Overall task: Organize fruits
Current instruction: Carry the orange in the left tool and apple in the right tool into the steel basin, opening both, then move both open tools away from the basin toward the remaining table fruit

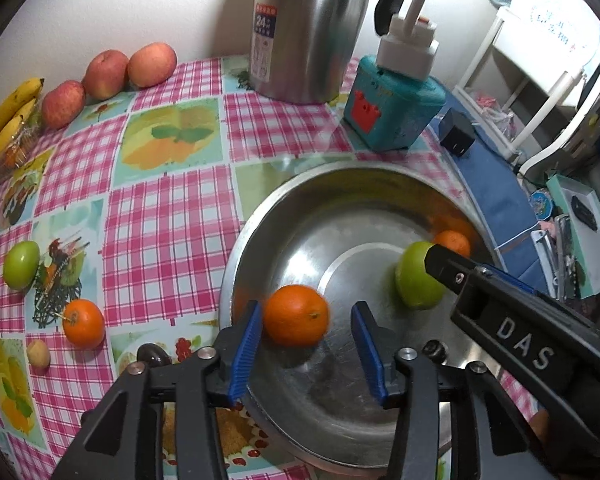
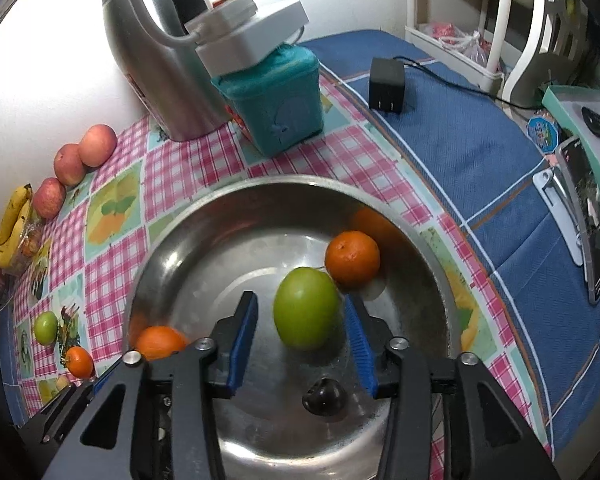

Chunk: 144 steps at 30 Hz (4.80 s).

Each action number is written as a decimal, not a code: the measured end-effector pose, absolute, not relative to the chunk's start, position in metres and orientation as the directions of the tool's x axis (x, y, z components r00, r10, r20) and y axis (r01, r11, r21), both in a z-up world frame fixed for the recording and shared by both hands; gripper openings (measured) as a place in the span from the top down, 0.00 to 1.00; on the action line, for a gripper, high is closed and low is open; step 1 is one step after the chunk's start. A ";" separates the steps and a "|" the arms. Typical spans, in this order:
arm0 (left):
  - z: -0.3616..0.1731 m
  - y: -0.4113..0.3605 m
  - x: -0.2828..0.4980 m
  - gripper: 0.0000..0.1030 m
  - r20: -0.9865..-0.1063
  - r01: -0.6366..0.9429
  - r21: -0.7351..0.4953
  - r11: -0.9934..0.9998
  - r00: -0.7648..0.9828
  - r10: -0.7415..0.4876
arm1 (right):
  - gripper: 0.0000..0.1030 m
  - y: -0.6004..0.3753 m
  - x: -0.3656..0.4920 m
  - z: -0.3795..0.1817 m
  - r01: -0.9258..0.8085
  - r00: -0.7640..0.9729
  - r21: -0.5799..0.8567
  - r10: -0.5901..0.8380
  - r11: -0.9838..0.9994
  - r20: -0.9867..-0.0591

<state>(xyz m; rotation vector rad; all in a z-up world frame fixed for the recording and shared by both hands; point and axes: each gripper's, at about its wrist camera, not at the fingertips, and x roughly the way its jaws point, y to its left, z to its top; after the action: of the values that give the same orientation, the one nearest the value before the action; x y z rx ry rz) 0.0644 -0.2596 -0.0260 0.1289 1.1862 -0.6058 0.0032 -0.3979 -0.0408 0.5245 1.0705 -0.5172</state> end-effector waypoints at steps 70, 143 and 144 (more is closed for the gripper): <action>-0.020 -0.050 0.102 0.12 -0.956 -0.018 -0.131 0.991 0.268 -0.121 | 0.33 -0.314 0.013 -0.014 0.474 0.299 0.051 -0.106 0.879 -0.949; -0.045 0.000 0.101 0.01 -0.950 -0.055 -0.207 0.977 0.249 -0.188 | 0.14 -0.208 0.049 -0.040 0.229 0.346 0.100 0.015 0.968 -0.938; -0.046 -0.001 0.101 0.01 -0.952 -0.052 -0.200 0.978 0.246 -0.182 | 0.16 -0.209 0.049 -0.043 0.232 0.341 0.104 0.019 0.967 -0.940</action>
<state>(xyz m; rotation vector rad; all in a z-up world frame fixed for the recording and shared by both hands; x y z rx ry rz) 0.1014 -0.0008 -0.0464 -0.2058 1.3219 -0.0896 0.0494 -0.2088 -0.0429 0.2357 1.2186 -0.1402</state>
